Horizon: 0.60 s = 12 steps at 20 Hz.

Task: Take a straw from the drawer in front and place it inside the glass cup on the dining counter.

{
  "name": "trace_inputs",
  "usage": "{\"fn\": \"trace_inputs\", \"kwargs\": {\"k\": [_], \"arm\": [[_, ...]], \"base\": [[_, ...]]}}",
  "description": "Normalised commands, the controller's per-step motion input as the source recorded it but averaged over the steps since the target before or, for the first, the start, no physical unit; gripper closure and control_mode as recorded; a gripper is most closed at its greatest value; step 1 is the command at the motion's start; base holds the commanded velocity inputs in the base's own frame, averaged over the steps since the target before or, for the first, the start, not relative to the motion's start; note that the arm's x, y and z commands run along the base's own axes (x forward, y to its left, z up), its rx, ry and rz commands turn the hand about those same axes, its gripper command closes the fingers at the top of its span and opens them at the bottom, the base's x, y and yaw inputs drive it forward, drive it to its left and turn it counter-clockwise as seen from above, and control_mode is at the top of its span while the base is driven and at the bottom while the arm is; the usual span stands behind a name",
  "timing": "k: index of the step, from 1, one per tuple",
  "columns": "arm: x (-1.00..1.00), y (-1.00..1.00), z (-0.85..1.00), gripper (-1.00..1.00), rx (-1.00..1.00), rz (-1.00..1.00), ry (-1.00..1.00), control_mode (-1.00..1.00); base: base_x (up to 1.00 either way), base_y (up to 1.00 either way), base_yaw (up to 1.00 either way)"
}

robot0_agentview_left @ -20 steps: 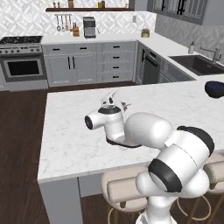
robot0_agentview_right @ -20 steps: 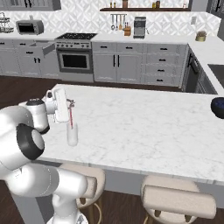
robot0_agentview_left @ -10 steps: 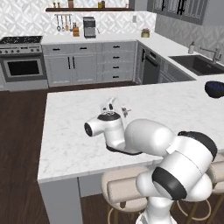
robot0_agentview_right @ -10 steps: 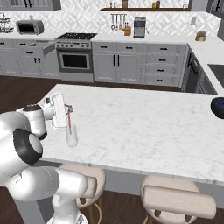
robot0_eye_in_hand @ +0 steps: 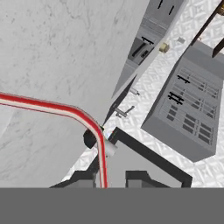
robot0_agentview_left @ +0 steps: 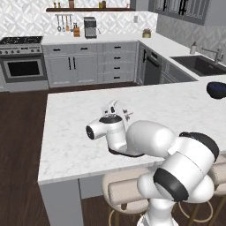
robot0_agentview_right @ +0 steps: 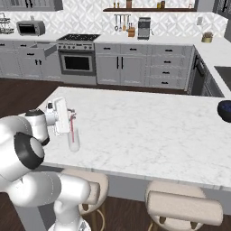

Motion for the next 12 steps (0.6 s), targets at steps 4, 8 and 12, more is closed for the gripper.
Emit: {"fn": "trace_inputs", "kwargs": {"k": [4,8,12], "arm": [[-0.04,-0.08,0.0,-1.0,0.0,0.0,0.0,-1.0],[-0.06,-0.13,0.08,-1.0,0.02,0.0,0.03,-1.0],[-0.01,-0.06,0.25,-1.0,0.1,0.0,0.11,-1.0]], "base": [[0.0,0.0,0.0],[0.0,0.0,0.0],[0.0,0.0,0.0]]}}
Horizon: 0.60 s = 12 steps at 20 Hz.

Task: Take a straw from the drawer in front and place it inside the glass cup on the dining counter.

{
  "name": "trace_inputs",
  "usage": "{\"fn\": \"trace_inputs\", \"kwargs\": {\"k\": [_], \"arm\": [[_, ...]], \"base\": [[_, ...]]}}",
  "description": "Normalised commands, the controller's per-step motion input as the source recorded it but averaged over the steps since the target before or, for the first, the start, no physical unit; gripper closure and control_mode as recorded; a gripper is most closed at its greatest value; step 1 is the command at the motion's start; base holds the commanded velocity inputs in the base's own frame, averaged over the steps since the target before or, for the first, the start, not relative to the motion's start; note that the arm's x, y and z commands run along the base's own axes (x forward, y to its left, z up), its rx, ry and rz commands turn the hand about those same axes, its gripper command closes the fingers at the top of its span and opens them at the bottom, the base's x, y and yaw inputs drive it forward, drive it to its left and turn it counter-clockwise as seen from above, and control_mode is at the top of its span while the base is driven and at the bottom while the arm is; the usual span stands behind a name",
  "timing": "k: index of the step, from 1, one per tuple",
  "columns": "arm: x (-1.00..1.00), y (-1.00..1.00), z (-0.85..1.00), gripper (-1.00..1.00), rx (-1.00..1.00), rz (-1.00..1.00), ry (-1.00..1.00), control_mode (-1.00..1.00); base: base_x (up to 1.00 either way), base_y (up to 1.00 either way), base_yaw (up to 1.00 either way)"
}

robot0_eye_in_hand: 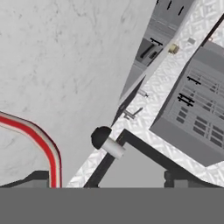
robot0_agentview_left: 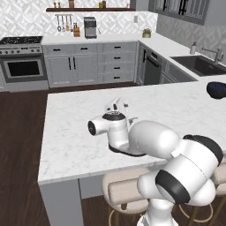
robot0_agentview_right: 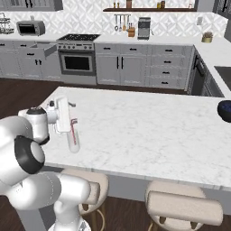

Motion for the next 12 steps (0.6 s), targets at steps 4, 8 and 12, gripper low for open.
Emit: {"fn": "trace_inputs", "kwargs": {"k": [4,8,12], "arm": [[0.0,0.0,0.31,-1.0,0.15,0.0,0.17,-1.0],[0.0,0.0,0.12,-1.0,0.18,0.0,0.27,-1.0],[0.0,0.0,-0.05,-1.0,0.18,0.0,0.39,-1.0]], "base": [[0.0,0.0,0.0],[0.0,0.0,0.0],[0.0,0.0,0.0]]}}
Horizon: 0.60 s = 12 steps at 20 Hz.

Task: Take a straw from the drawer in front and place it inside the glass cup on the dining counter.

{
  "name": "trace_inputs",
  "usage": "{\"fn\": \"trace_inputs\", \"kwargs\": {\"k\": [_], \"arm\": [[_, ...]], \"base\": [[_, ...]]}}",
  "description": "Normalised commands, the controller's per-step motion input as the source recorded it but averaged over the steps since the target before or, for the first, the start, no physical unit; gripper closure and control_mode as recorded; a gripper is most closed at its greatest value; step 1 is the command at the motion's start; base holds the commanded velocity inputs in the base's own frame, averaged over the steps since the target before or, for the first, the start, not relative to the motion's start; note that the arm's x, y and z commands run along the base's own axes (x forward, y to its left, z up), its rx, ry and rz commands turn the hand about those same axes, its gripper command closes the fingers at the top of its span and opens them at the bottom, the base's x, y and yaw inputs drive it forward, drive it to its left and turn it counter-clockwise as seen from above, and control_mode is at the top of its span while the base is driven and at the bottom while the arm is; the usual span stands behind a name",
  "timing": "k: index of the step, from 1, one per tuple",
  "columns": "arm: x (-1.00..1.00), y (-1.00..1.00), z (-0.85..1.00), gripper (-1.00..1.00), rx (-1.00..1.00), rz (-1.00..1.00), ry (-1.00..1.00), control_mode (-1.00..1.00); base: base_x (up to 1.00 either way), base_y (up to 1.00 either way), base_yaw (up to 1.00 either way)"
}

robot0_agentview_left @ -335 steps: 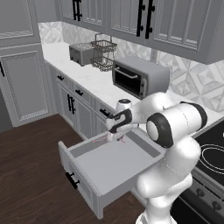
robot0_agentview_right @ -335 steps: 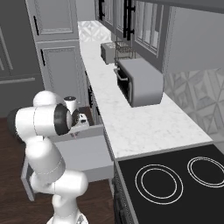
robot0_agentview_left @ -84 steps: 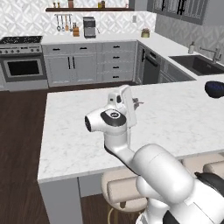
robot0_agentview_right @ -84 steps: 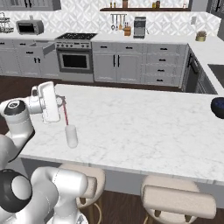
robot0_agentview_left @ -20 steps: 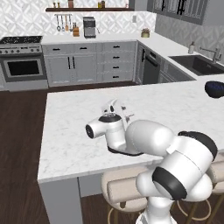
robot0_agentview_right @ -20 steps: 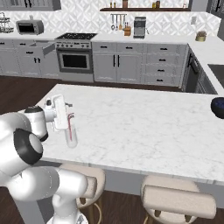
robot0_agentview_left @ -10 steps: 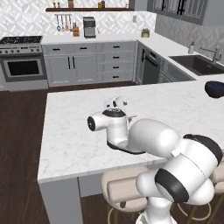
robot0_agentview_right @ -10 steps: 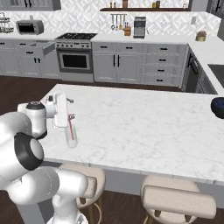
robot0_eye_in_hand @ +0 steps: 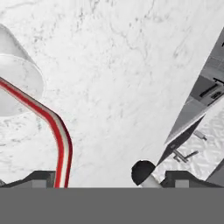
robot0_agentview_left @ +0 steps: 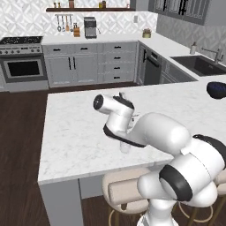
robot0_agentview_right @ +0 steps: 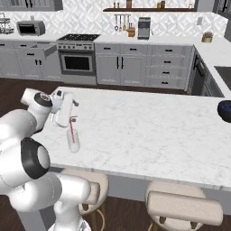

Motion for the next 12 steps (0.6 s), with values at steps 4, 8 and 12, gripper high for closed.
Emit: {"fn": "trace_inputs", "kwargs": {"k": [4,8,12], "arm": [[0.0,0.0,-0.21,-1.0,0.15,0.0,0.39,-1.0],[-0.14,0.0,-0.02,-1.0,0.15,0.0,0.32,-1.0],[-0.38,0.0,0.0,-1.0,0.17,0.0,0.3,-1.0]], "base": [[0.0,0.0,0.0],[0.0,0.0,0.0],[0.0,0.0,0.0]]}}
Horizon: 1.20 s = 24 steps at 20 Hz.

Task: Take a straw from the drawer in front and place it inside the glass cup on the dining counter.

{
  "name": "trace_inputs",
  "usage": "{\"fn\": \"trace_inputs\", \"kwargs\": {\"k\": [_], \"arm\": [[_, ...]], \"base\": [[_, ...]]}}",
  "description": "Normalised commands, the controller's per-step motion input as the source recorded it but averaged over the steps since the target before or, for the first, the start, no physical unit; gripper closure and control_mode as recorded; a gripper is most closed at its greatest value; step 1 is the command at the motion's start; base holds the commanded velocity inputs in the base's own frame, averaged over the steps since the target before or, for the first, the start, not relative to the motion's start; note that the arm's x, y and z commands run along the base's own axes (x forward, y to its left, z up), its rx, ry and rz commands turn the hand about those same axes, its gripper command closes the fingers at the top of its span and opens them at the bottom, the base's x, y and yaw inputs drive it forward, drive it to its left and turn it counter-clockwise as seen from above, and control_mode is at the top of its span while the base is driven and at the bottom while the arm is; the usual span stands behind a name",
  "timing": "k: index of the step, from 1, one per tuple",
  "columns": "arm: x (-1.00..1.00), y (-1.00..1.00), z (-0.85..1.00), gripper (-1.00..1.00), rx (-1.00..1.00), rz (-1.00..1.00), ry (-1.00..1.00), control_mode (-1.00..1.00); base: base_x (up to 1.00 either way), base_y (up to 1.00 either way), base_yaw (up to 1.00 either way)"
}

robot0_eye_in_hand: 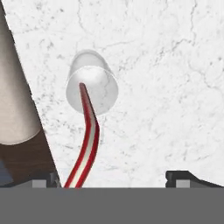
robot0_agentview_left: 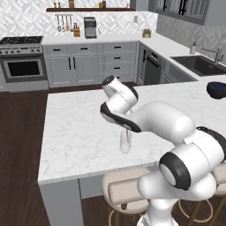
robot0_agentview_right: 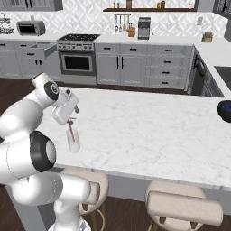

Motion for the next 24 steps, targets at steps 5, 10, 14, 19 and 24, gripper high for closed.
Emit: {"fn": "trace_inputs", "kwargs": {"k": [5,10,14,19,24], "arm": [[-0.35,0.01,0.0,-1.0,0.18,0.0,0.3,-1.0],[-0.09,0.04,0.0,-1.0,0.16,0.0,0.28,-1.0],[-0.07,0.16,0.0,-1.0,0.12,0.0,0.2,-1.0],[-0.28,0.17,0.23,-1.0,0.09,0.0,0.07,-1.0],[-0.95,0.02,0.81,-1.0,0.06,0.0,-0.09,-1.0]], "base": [[0.0,0.0,0.0],[0.0,0.0,0.0],[0.0,0.0,0.0],[0.0,0.0,0.0],[0.0,0.0,0.0]]}}
